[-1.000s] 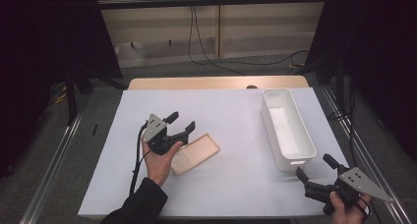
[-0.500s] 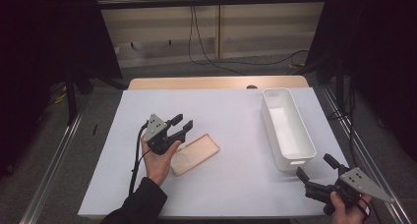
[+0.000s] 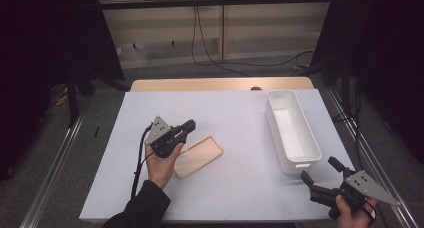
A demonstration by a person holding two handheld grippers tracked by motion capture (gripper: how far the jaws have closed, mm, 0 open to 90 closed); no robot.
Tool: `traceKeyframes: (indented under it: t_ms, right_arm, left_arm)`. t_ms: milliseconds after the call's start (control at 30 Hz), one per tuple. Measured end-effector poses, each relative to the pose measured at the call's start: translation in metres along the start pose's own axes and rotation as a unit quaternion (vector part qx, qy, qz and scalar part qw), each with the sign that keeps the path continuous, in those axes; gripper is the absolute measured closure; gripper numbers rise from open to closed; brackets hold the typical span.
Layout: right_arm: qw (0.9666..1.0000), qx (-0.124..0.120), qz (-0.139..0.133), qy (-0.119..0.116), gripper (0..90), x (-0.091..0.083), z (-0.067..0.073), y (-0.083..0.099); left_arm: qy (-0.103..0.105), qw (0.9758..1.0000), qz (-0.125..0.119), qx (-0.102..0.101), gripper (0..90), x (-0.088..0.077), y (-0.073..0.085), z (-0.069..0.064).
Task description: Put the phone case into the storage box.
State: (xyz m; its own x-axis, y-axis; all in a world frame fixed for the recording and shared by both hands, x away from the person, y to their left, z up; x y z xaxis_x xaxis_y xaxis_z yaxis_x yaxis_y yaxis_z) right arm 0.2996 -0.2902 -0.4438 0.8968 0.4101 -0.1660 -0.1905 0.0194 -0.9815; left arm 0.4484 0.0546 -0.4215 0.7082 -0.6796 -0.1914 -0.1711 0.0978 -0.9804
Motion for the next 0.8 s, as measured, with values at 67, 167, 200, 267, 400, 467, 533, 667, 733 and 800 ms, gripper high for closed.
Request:
traceKeyframes:
  t_ms: [67,167,200,267,400,467,533,667,733,800]
  right_arm:
    - [1.0000,0.001,0.000,0.000,0.0,0.000,0.000,0.000]
    - [1.0000,0.000,0.000,0.000,0.0,0.000,0.000,0.000]
    - [1.0000,0.000,0.000,0.000,0.0,0.000,0.000,0.000]
    - [1.0000,0.004,0.000,-0.001,0.0,0.000,0.000,0.000]
    - [1.0000,0.004,0.001,-0.001,0.0,0.000,0.000,0.000]
    - [1.0000,0.004,0.001,-0.001,0.0,0.000,0.000,0.000]
    - [1.0000,0.003,0.000,-0.001,0.0,0.000,0.000,0.000]
    - [1.0000,0.005,-0.001,0.000,0.0,0.000,0.000,0.000]
    - [1.0000,0.005,0.000,0.000,0.0,0.000,0.000,0.000]
    - [1.0000,0.004,0.001,0.000,0.0,0.000,0.001,0.001]
  left_arm:
    - [0.004,1.0000,0.005,-0.004,90.0,0.001,0.001,-0.002]
    - [0.012,0.9997,0.020,-0.004,90.0,0.002,0.002,-0.002]
    - [0.014,0.9995,0.029,-0.005,90.0,0.003,0.000,-0.002]
    - [0.016,0.9993,0.033,-0.008,90.0,0.003,-0.004,0.000]
    - [0.026,0.9976,0.060,-0.021,90.0,0.008,-0.008,0.003]
    - [0.028,0.9964,0.077,-0.025,90.0,0.011,-0.005,0.003]
    - [0.027,0.9948,0.097,-0.020,90.0,0.015,-0.001,0.004]
    - [0.024,0.9902,0.136,-0.020,90.0,0.020,0.005,0.008]
    - [0.019,0.9873,0.156,-0.022,90.0,0.022,0.007,0.012]
    - [0.016,0.9859,0.165,-0.026,90.0,0.024,0.008,0.016]
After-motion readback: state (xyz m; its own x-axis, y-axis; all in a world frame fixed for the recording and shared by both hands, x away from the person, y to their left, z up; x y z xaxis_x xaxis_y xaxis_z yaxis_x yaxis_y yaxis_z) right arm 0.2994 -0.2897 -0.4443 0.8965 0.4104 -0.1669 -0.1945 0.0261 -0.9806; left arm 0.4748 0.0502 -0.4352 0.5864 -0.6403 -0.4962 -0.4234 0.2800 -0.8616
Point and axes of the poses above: each handheld gripper's, and its own axes: x roughly forward along the jaws, y roughly out of its underside, z roughly to its left, the point moved 10 cm from there along x, roughly forward along the jaws, and after that the axes turned 5 degrees about -y, right-handed, at the moved point
